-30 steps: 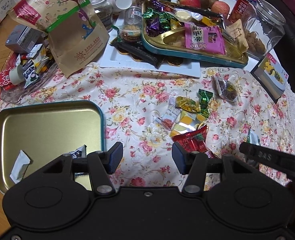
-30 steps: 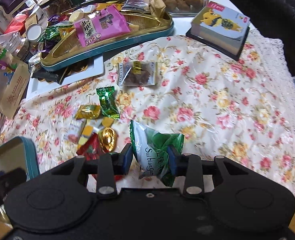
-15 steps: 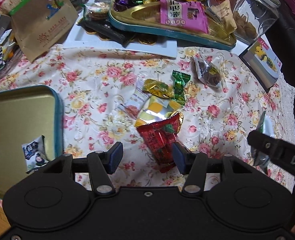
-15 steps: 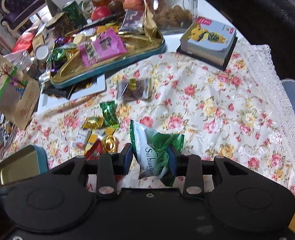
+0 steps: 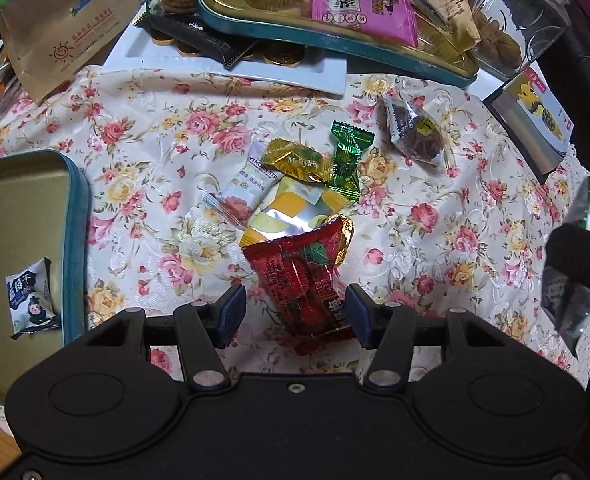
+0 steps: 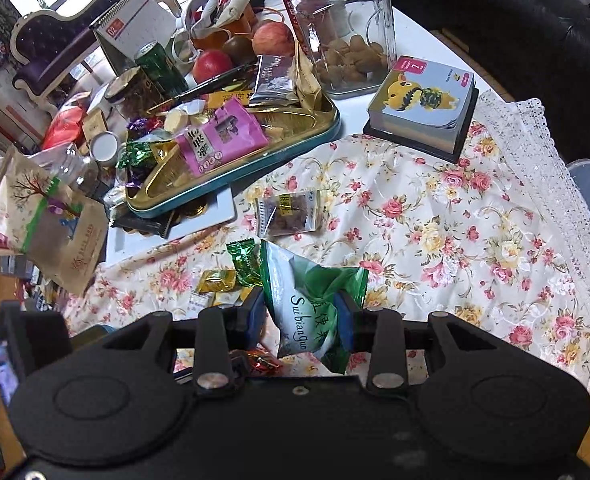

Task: Organize snacks
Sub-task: 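Close the left gripper on the red wrapped candy while the right holds the green packet, then carry both items over the gold tray and open the left gripper to drop the red candy, then open the right gripper to drop the green packet into the gold tray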

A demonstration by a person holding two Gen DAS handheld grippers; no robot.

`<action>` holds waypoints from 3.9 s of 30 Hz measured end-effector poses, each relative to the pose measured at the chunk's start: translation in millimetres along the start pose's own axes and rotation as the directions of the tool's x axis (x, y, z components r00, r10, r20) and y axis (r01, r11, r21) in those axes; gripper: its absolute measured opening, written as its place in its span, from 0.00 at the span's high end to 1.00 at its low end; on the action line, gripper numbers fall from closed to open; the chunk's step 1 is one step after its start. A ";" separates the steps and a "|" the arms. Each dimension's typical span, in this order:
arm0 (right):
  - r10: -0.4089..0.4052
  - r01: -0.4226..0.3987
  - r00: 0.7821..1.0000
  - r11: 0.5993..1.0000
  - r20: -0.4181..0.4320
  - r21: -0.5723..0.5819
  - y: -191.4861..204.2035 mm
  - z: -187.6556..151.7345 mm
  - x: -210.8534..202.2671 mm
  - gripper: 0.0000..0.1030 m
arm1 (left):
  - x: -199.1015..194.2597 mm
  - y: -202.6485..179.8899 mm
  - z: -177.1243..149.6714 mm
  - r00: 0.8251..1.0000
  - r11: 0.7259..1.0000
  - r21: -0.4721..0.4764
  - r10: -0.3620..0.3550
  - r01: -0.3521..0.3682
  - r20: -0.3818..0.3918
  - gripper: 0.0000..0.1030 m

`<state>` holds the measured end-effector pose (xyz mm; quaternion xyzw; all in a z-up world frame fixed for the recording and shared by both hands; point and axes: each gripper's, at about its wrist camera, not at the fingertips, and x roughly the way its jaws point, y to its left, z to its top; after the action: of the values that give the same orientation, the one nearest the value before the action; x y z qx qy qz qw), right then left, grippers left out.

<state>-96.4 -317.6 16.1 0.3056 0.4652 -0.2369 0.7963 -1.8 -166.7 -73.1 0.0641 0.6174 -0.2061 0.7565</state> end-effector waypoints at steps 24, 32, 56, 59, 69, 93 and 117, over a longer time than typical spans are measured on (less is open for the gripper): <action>0.029 -0.029 1.000 0.999 0.009 0.027 -1.5 2.0 -5.9 0.63 | 24.7 -19.1 -1.2 0.999 0.999 -0.044 0.016 -0.018 -0.045 0.57; 0.020 -0.020 1.000 0.999 0.011 0.026 0.8 1.6 -4.9 0.63 | -16.8 -7.0 -0.4 1.000 0.999 -0.036 0.004 -0.005 -0.026 0.58; 0.004 -0.008 0.999 0.996 -0.042 -0.083 72.3 -20.8 22.1 0.63 | -113.7 129.9 19.0 0.970 0.957 -0.213 0.221 -0.197 0.096 0.57; 0.012 -0.018 0.998 0.993 -0.054 -0.116 91.9 -29.0 26.5 0.63 | -120.1 152.1 18.1 0.967 0.949 -0.244 0.231 -0.201 0.103 0.57; 0.119 -0.139 0.989 0.948 -0.085 -0.286 162.0 -68.9 34.9 0.63 | -125.2 226.3 16.2 0.923 0.889 -0.325 0.371 -0.322 0.098 0.57; 0.197 -0.290 0.952 0.825 -0.235 -0.485 218.4 -127.1 40.4 0.62 | -123.8 265.3 11.5 0.916 0.877 -0.340 0.390 -0.340 0.092 0.52; 0.196 -0.349 0.924 0.780 -0.327 -0.520 225.7 -135.4 39.6 0.59 | -108.9 243.6 11.3 0.924 0.900 -0.261 0.377 -0.350 0.061 0.52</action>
<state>-9.8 -67.3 -10.4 0.1466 0.5631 0.0726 0.8100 87.1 75.5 -4.3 0.0729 0.5726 0.0133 0.8165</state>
